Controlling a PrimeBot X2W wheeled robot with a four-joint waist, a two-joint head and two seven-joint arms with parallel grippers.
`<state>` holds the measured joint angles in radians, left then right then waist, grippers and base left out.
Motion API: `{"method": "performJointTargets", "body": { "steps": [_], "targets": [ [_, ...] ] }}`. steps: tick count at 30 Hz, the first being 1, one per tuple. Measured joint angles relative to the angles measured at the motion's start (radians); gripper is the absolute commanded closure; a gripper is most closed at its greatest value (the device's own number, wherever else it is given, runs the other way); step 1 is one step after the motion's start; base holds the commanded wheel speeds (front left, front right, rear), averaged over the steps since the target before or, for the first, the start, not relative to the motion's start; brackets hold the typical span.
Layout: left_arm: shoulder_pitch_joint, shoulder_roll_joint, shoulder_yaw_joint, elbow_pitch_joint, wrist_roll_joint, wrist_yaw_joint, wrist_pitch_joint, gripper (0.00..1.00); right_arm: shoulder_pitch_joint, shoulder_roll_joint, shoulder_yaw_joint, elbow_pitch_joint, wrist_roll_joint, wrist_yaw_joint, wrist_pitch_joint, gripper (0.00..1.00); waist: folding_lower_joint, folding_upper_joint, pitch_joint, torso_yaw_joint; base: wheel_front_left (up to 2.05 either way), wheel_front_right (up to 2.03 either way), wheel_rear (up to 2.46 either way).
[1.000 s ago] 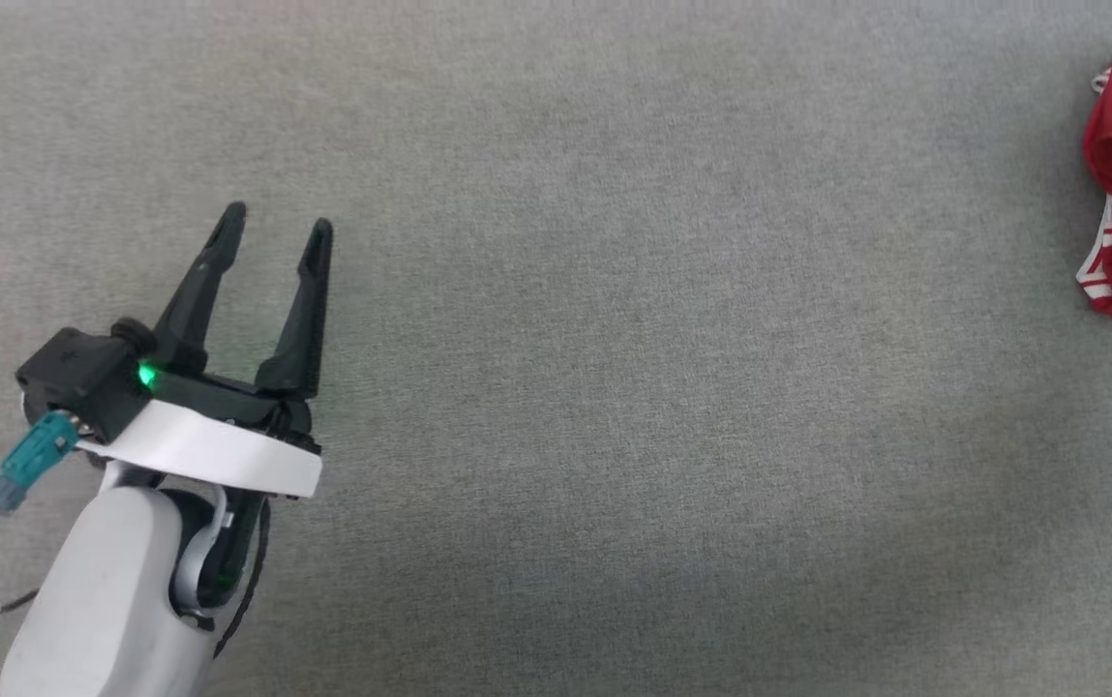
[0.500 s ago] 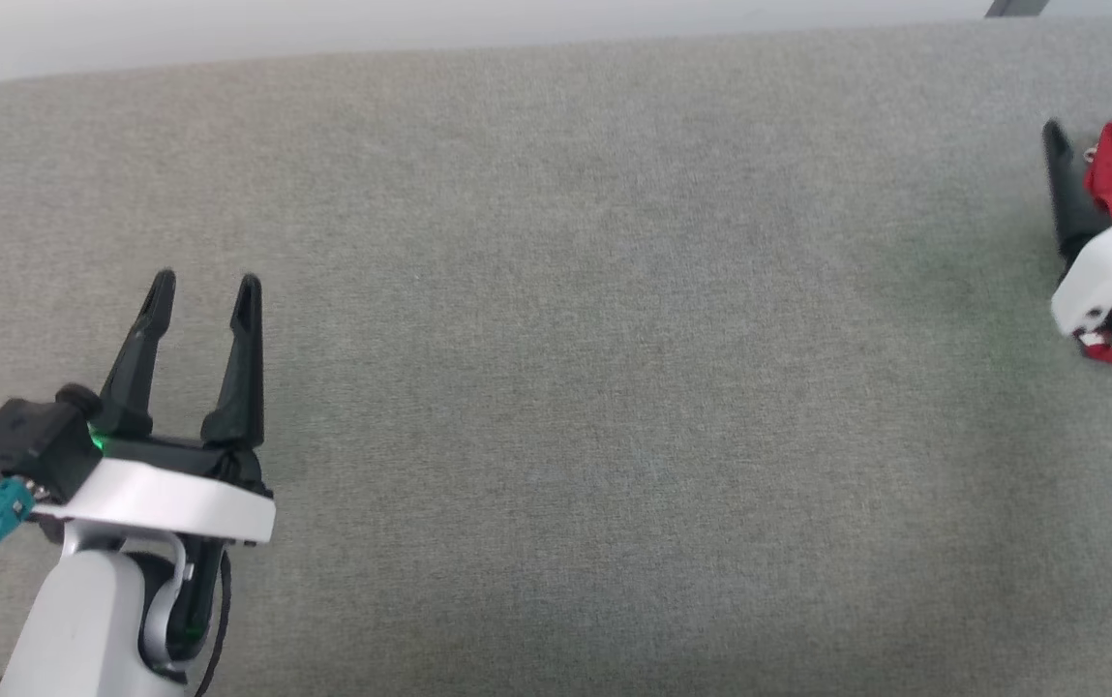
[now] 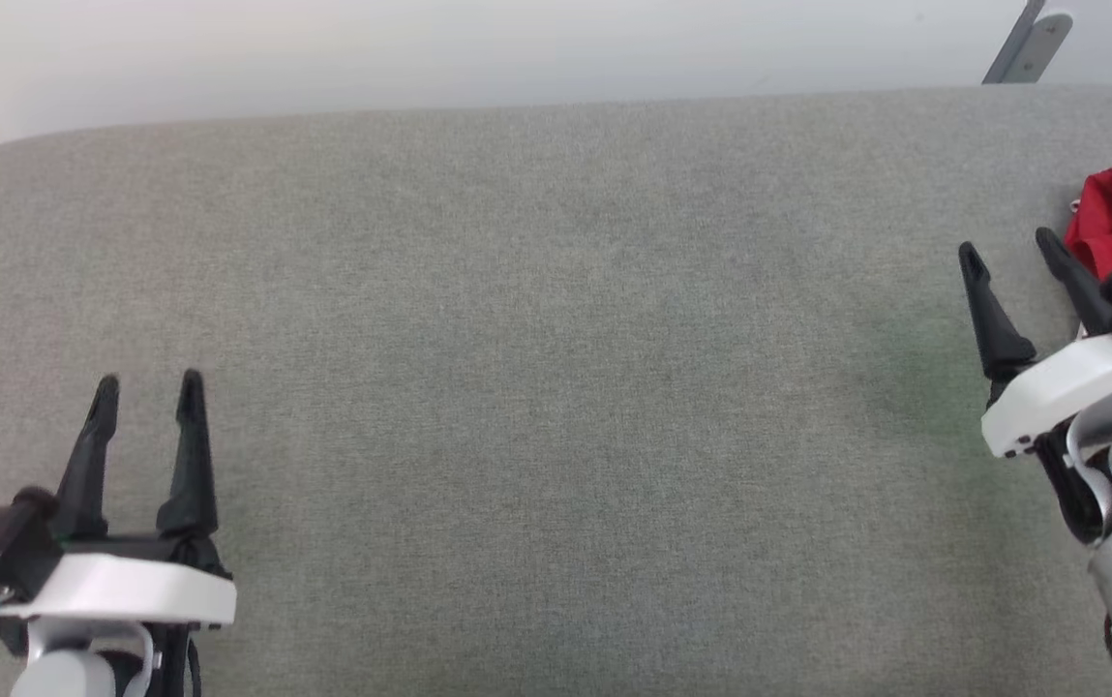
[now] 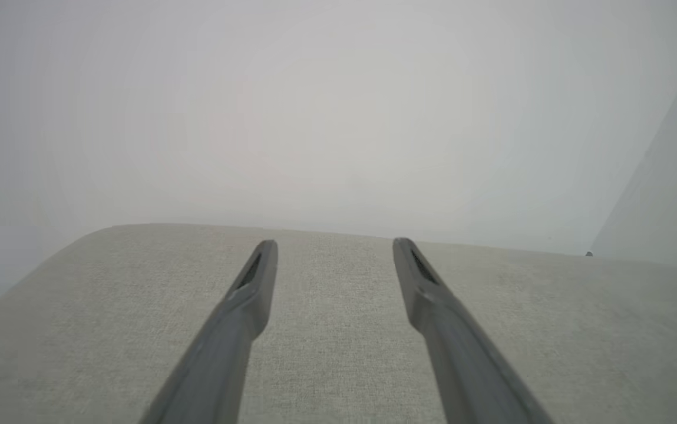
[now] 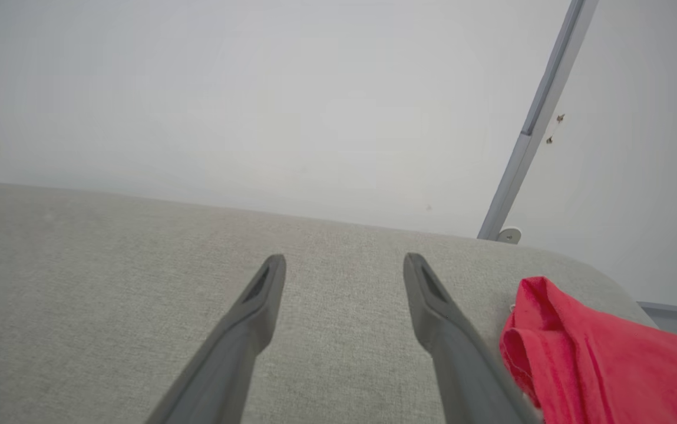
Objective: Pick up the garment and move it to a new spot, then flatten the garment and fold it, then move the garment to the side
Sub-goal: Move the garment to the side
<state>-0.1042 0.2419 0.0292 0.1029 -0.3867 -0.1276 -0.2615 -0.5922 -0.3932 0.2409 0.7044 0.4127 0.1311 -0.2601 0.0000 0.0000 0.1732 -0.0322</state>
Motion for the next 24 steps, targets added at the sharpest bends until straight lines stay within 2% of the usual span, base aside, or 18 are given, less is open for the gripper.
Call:
{"method": "performJointTargets", "body": {
  "steps": [9,19,24],
  "targets": [
    [0.084,-0.054,0.058,-0.035,0.032,0.0,0.0,0.0,0.182,0.054,-0.106,-0.218,-0.057,0.0,-0.001,0.0,0.0,0.0,-0.041,0.005,0.0,0.0,0.0],
    [0.141,-0.072,0.089,-0.057,0.039,0.0,0.0,0.0,0.358,0.13,-0.215,-0.389,-0.142,0.0,-0.001,0.0,0.0,0.0,-0.072,0.0,0.0,0.0,0.0],
    [0.158,-0.072,0.093,-0.059,0.036,0.0,0.0,0.0,0.42,0.156,-0.238,-0.453,-0.177,0.0,-0.001,0.0,0.0,0.0,-0.083,-0.008,0.0,0.0,0.0]
  ]
}}
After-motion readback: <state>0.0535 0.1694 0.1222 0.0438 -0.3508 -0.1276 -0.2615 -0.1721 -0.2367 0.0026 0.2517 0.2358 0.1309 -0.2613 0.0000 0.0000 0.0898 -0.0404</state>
